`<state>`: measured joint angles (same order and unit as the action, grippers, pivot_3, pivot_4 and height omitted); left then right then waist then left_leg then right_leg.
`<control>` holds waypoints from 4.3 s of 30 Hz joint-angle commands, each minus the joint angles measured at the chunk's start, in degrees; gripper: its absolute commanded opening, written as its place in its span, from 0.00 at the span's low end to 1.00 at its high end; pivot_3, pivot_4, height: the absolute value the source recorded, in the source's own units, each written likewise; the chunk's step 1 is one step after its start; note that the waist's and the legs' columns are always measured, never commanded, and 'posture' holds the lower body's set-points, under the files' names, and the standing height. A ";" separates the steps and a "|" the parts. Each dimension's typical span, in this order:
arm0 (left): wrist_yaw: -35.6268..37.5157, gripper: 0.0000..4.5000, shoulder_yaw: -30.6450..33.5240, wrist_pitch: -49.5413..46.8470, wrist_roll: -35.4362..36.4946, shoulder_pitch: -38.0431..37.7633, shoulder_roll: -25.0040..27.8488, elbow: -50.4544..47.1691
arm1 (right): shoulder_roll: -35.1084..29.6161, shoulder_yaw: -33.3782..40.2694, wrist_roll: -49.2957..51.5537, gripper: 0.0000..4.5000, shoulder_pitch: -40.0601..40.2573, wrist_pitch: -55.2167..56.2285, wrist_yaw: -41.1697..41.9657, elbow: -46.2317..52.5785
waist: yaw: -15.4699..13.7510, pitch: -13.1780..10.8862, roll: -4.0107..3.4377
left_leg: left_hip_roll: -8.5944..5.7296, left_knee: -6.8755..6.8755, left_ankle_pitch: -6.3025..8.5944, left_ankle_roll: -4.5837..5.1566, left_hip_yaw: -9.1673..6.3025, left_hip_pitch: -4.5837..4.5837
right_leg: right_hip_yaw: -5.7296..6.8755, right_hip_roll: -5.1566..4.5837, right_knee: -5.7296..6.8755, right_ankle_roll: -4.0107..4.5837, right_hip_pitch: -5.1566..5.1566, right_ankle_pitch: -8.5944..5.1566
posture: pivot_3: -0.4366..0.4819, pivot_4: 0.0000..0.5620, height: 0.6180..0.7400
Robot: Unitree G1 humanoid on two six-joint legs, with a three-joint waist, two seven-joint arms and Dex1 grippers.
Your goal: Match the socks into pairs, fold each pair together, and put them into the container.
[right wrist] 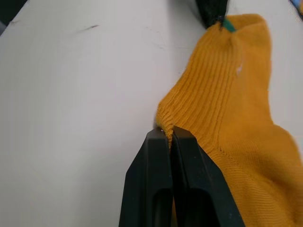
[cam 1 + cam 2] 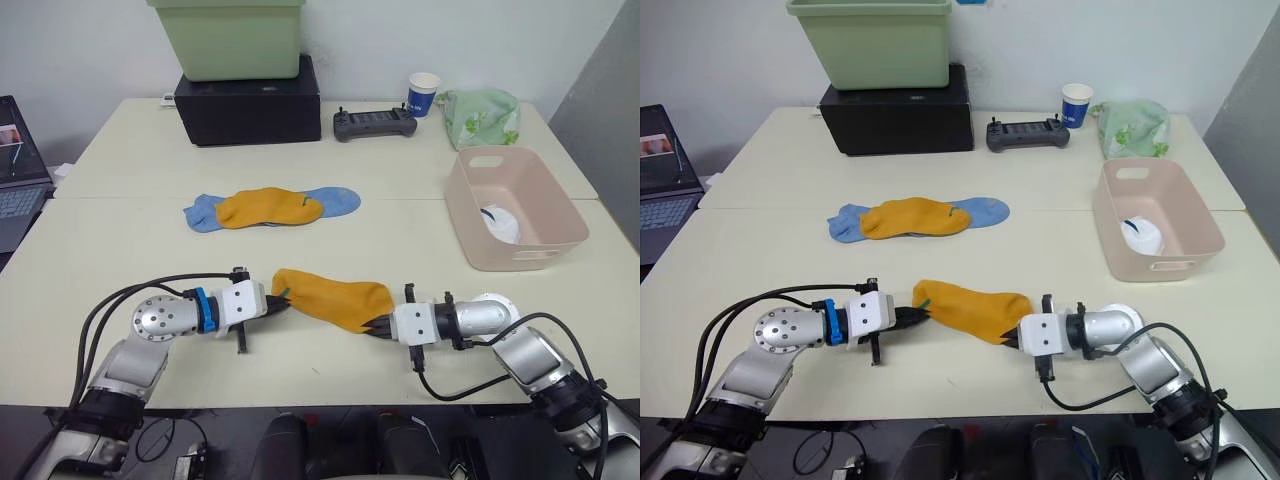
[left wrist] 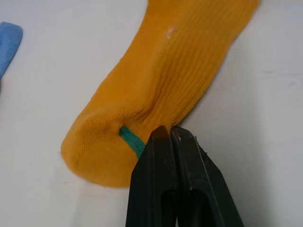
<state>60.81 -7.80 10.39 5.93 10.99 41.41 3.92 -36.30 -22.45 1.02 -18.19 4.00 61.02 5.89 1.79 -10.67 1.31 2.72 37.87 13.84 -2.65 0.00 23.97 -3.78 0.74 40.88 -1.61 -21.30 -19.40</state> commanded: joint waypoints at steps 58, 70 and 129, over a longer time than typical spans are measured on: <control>2.02 0.56 5.27 -33.04 16.19 7.01 -1.07 -16.92 | 2.91 12.61 22.24 0.43 -2.28 -35.25 -5.49 13.95 | 0.08 -0.05 0.02 | 0.03 0.08 0.02 0.03 -0.25 0.25 | 0.02 -0.04 0.03 0.04 -0.13 -0.03 | 0.48 0.27 1.00; -12.80 0.00 -4.72 -22.20 2.03 0.21 -13.44 -11.20 | 8.16 7.33 8.19 0.00 1.94 -19.59 -12.95 -0.12 | 0.00 -0.05 0.03 | -0.05 0.08 0.01 0.03 -0.15 0.16 | -0.04 0.01 0.02 0.04 -0.06 -0.02 | 0.48 0.27 1.00; -13.26 0.33 11.96 -38.68 22.22 -12.06 -4.99 -19.45 | 1.35 20.06 24.43 0.35 14.68 -34.84 -14.46 13.24 | 0.05 0.10 -0.01 | 0.00 -0.02 0.03 0.04 -0.06 -0.07 | -0.13 0.02 -0.02 0.03 0.10 -0.04 | 0.48 0.27 1.00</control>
<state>47.99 4.61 -27.57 27.90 -1.51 36.62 -13.87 -34.99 -3.16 23.92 -3.43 -29.31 46.23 17.68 1.83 -10.57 1.30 2.72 37.85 13.87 -2.62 -0.05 23.91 -3.91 0.76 40.86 -1.58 -21.19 -19.43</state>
